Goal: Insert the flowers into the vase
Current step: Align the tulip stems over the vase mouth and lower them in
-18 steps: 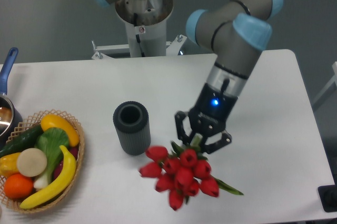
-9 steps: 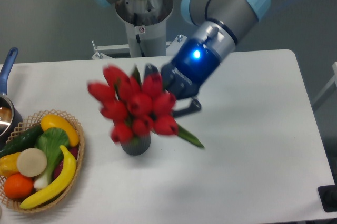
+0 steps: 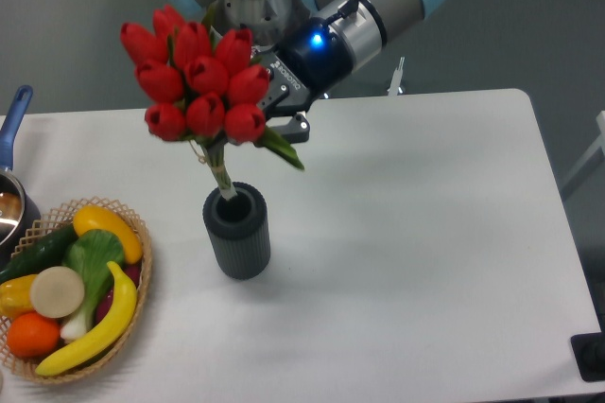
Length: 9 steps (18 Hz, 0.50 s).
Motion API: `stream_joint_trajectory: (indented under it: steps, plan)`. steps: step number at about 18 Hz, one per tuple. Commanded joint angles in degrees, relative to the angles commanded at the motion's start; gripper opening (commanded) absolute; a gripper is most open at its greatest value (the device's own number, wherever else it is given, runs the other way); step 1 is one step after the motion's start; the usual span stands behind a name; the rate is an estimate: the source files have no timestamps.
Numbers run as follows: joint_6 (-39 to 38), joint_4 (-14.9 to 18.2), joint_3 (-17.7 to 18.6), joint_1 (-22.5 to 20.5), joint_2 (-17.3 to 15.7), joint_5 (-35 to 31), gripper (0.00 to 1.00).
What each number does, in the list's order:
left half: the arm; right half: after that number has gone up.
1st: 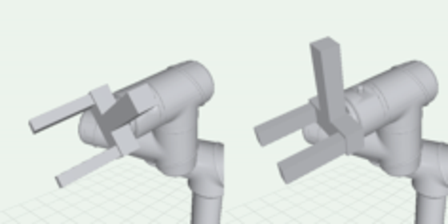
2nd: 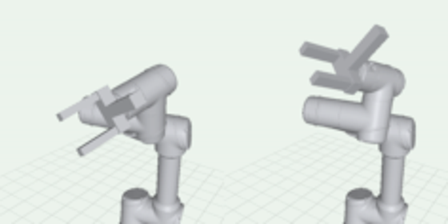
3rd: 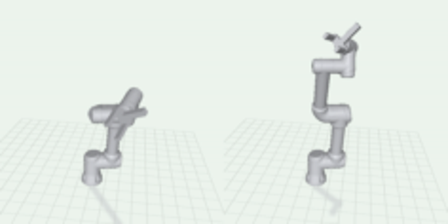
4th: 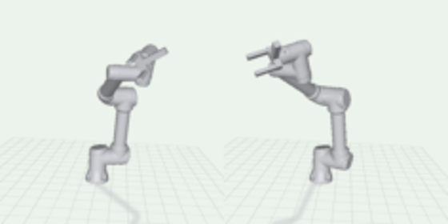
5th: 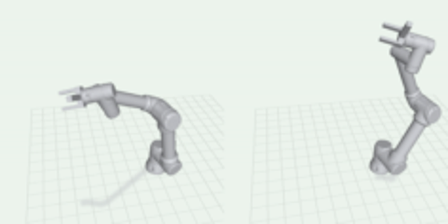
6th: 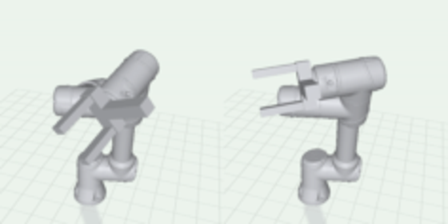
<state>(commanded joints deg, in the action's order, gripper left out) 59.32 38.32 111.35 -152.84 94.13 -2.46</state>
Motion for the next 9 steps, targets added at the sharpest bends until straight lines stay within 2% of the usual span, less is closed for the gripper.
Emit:
stream_joint_trajectory:
  steps: [6,9]
  plan:
    - [3.61,0.00,2.90,0.61,0.00,-0.09,0.03]
    - [3.96,0.09,2.99,0.53,0.09,-0.09,0.03]
